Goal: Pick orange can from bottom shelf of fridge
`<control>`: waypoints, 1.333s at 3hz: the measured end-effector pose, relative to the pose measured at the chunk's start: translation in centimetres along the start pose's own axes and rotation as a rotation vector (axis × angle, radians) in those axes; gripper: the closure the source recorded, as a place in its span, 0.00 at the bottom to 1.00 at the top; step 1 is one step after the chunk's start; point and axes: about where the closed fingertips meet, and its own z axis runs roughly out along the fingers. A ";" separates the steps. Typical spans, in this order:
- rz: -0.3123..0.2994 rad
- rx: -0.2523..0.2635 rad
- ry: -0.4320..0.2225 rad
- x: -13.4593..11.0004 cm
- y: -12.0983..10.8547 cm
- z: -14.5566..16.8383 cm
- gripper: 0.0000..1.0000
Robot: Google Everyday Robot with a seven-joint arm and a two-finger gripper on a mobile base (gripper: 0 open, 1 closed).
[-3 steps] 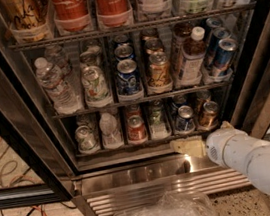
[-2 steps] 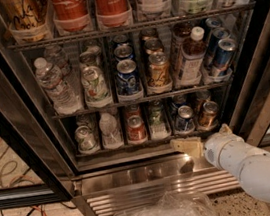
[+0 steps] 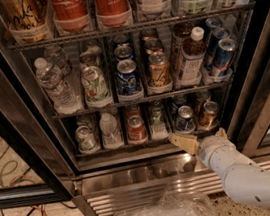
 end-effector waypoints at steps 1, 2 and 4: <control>0.000 0.000 0.000 0.0 0.0 0.0 0.00; 0.068 0.011 -0.002 1.8 0.0 0.6 0.18; 0.126 0.063 -0.028 4.7 -1.4 1.8 0.36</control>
Offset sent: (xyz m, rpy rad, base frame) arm -0.0059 0.0076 -0.0509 0.1529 0.0259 -0.0950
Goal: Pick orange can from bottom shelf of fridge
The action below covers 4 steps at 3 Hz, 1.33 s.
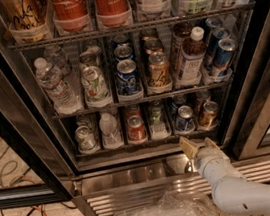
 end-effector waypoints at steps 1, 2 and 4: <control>-0.029 0.025 -0.032 0.2 -0.7 0.8 0.33; -0.077 0.053 -0.077 -0.4 -1.7 2.0 0.31; -0.174 0.108 -0.154 -1.7 -3.0 2.9 0.32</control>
Offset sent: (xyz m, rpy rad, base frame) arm 0.0324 -0.0301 -0.0101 -0.1654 -0.1145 -0.0680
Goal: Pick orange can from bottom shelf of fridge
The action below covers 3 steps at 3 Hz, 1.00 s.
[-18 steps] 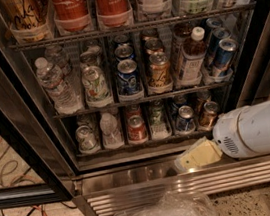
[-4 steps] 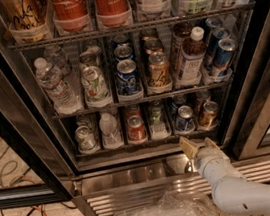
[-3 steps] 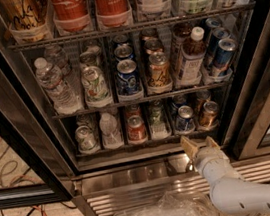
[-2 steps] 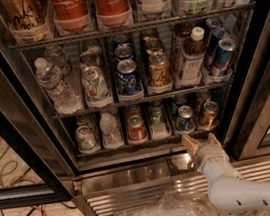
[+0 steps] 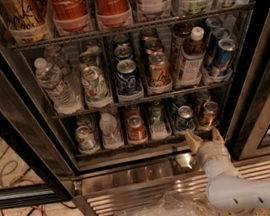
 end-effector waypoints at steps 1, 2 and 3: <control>-0.018 0.038 -0.038 -0.6 -1.3 -0.2 0.32; -0.039 0.045 -0.076 -1.1 -1.9 0.1 0.32; -0.056 0.045 -0.092 -1.3 -2.4 0.4 0.32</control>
Offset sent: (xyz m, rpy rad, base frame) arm 0.0047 -0.0286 0.0127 -0.0881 -0.1148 -0.0408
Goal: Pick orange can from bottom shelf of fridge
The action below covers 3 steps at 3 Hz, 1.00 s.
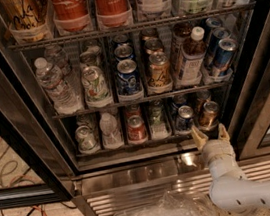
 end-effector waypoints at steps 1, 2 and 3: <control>-0.007 -0.002 -0.018 -0.1 -0.2 0.7 0.32; 0.003 -0.014 -0.031 -0.3 -0.5 1.7 0.31; 0.015 -0.013 -0.036 -0.3 -1.2 2.7 0.32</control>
Offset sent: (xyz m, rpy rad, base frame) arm 0.0266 -0.0123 -0.0003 0.0126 -0.0468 0.0272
